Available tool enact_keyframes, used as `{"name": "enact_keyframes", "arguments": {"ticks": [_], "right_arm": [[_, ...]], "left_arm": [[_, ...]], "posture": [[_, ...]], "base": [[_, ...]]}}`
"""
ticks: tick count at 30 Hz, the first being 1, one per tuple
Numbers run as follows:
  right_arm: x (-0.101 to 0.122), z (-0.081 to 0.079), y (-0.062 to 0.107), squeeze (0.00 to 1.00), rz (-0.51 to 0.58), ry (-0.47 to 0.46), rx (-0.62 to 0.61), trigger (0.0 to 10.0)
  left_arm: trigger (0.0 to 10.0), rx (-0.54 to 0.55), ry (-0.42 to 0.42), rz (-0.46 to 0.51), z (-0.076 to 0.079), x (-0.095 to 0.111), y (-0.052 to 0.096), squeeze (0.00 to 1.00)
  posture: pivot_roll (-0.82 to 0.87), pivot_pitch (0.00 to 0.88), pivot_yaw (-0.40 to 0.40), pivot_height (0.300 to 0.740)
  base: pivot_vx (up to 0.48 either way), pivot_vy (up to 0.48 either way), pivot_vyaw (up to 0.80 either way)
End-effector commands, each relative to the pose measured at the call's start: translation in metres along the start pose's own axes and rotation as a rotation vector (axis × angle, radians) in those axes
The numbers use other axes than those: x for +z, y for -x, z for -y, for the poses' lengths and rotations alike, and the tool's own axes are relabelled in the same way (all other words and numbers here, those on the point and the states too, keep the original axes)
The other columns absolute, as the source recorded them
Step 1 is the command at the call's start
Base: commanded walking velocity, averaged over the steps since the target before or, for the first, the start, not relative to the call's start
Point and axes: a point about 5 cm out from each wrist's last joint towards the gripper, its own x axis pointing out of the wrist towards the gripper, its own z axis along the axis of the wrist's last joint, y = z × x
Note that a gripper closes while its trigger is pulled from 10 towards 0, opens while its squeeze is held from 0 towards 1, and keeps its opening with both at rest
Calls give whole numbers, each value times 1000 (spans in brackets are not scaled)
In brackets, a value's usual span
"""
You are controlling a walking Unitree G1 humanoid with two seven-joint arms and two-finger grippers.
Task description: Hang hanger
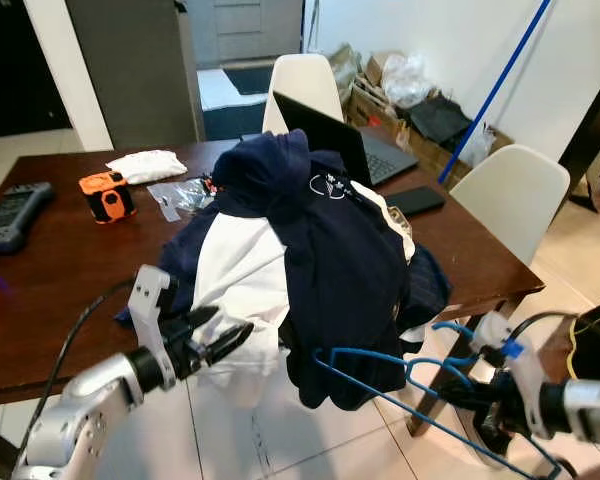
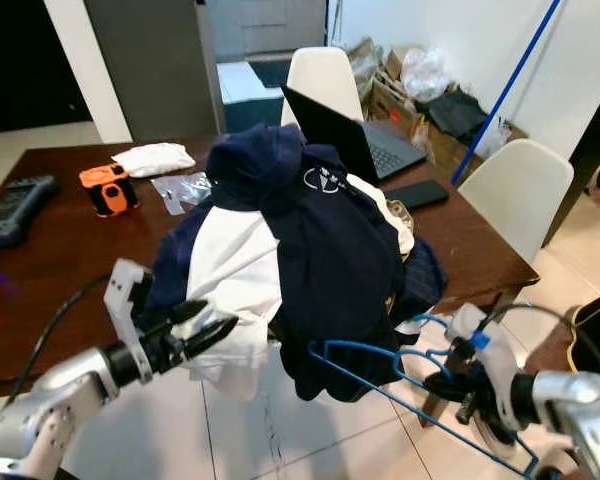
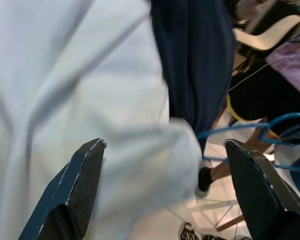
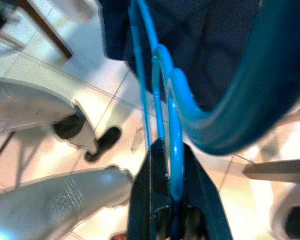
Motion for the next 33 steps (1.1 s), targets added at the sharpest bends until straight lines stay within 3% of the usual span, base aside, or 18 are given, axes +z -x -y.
{"name": "enact_keyframes", "arguments": {"ticks": [1,6,14,17,23,29,31,32,33], "right_arm": [[-7,8,-3,0,-18,-29,-93,10000],[-20,17,-23,0,15,-190,-290,10000],[-36,16,-42,0,17,-284,-421,10000],[-40,16,-46,0,12,-296,-442,10000],[-61,7,-64,0,-1,-441,-570,10000],[-66,-4,-75,0,5,-478,-559,10000],[-53,-10,-80,0,154,-527,-458,10000],[-53,-10,-80,0,154,-527,-458,10000],[-40,-11,-77,0,277,-571,-382,10000]], "left_arm": [[10000,28,4,-12,-4,-6,0,0],[10000,154,52,-40,-18,-22,-7,0],[10000,354,49,-99,-40,-43,-13,0],[10000,376,39,-110,-42,-46,-14,0],[10000,478,0,-186,-52,-57,-26,0],[10000,478,-9,-203,-50,-60,-35,0],[10000,490,-29,-172,-51,-56,-38,0],[10000,490,-29,-172,-51,-56,-38,0],[10000,504,-37,-151,-54,-51,-38,0]], "posture": [[-15,0,-6,740],[-18,0,-5,740],[-24,0,-9,740],[-24,0,-9,740],[-31,0,-15,740],[-33,0,-10,740],[-34,0,-6,740],[-34,0,-6,740],[-30,0,-9,740]], "base": [[-375,0,0],[-69,0,-768],[0,0,-774],[0,0,-781],[0,0,-781],[0,0,-781],[0,0,-791],[0,0,-800],[0,0,-800]]}}
